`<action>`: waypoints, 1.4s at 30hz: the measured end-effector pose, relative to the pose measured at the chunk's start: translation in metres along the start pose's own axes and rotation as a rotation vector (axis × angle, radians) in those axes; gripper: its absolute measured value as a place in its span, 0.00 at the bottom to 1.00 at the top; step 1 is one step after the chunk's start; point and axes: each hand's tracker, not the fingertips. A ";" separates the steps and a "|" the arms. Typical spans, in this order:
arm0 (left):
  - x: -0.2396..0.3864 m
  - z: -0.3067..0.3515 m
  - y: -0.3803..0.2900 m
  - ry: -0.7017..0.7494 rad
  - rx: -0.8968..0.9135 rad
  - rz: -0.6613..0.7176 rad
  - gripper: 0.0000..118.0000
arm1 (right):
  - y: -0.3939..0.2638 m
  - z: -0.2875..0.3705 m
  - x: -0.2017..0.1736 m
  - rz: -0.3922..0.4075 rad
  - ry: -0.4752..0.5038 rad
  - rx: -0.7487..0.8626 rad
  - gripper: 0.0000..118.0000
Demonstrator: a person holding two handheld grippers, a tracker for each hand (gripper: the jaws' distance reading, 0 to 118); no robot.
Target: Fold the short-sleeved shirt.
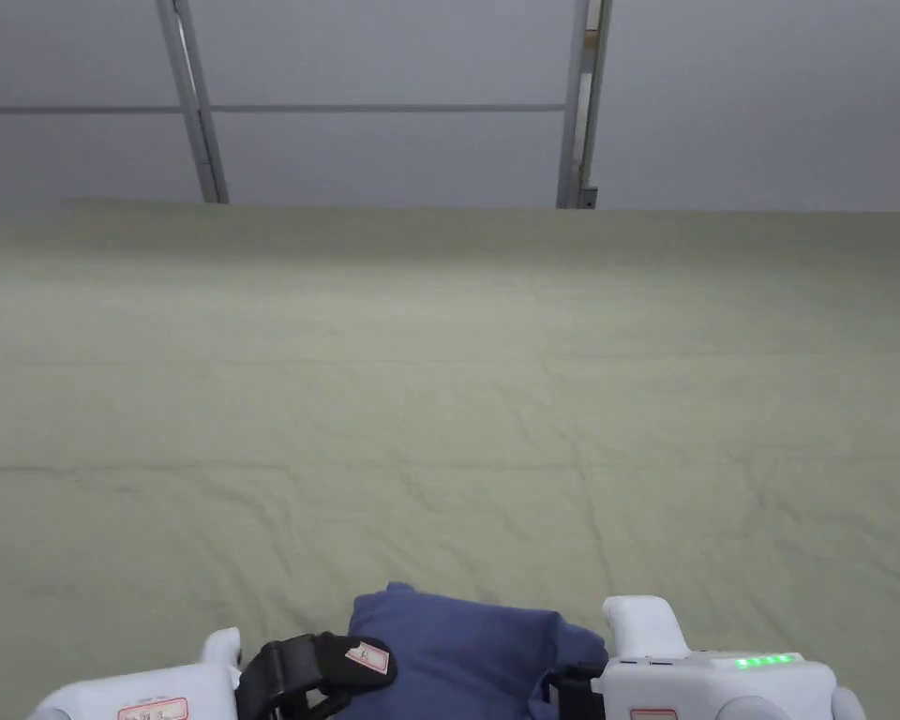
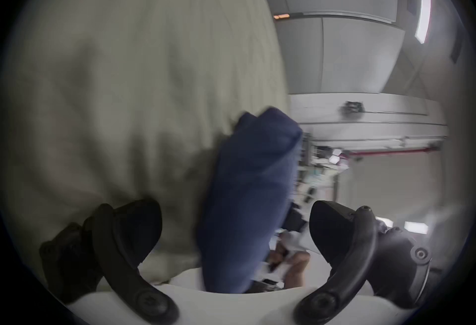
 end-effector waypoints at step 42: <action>0.045 0.382 0.094 0.896 1.074 -0.126 0.18 | 0.089 0.065 -0.112 0.069 0.182 0.360 0.02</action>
